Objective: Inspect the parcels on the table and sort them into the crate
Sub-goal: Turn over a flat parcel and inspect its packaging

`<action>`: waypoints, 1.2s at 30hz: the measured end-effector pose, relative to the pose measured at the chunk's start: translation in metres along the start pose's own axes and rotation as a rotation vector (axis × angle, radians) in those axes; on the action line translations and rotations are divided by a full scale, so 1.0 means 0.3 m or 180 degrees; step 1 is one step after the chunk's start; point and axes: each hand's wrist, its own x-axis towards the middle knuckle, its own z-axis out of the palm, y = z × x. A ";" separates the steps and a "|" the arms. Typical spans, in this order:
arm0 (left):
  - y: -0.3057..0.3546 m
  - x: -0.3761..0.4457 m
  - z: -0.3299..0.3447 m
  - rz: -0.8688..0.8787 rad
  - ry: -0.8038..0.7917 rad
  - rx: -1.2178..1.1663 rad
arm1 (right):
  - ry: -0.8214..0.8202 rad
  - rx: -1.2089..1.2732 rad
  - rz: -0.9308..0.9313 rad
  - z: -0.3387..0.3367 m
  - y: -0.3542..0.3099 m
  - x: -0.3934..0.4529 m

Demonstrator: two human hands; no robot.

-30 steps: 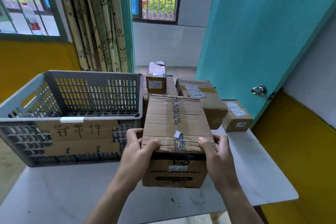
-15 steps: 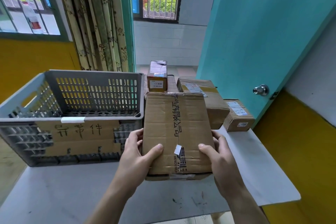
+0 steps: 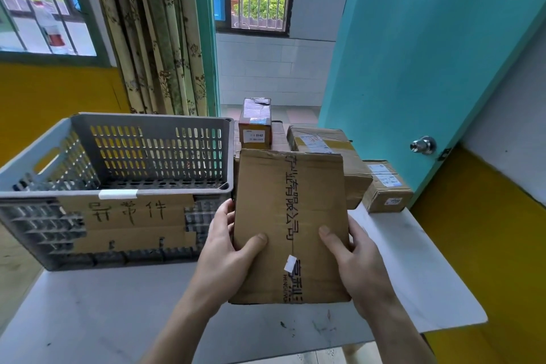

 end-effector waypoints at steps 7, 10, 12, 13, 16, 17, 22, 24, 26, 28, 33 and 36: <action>0.031 0.025 0.017 0.0290 0.0157 0.0732 | 0.0101 0.0161 0.0009 -0.004 0.004 -0.005; 0.016 0.012 0.013 0.0358 0.0065 0.0740 | 0.0183 0.0029 -0.0053 -0.011 -0.020 -0.002; 0.014 0.007 0.004 0.0366 0.0024 0.0708 | 0.0159 -0.0111 -0.0134 -0.015 -0.020 -0.006; 0.017 0.007 0.000 0.0358 -0.0009 0.0685 | 0.0132 -0.0169 -0.0189 -0.016 -0.013 -0.008; 0.036 0.006 -0.010 0.0128 -0.0100 0.0520 | 0.0094 -0.0377 -0.0321 -0.015 0.015 -0.024; 0.049 0.004 -0.015 0.0021 -0.0086 0.0461 | 0.0057 -0.0415 -0.0366 -0.011 0.020 -0.030; 0.092 0.002 -0.041 0.0046 -0.0021 0.0463 | 0.0043 -0.0405 -0.0342 0.002 0.016 -0.035; 0.089 -0.002 -0.038 0.0151 -0.0065 0.0527 | 0.0119 -0.0560 -0.0337 -0.005 0.014 -0.025; 0.076 -0.010 -0.045 0.0169 -0.0100 0.0518 | 0.0100 -0.0761 -0.0334 -0.009 0.017 -0.022; 0.066 -0.015 -0.056 0.0152 -0.0160 0.0452 | 0.0038 -0.0798 -0.0331 -0.010 0.020 -0.028; 0.076 -0.009 -0.051 0.0286 -0.0007 0.0711 | -0.0113 -0.0600 -0.0389 -0.006 0.013 -0.046; 0.065 -0.010 -0.050 0.0295 0.0013 0.0799 | -0.0092 -0.0562 -0.0284 -0.002 -0.006 -0.052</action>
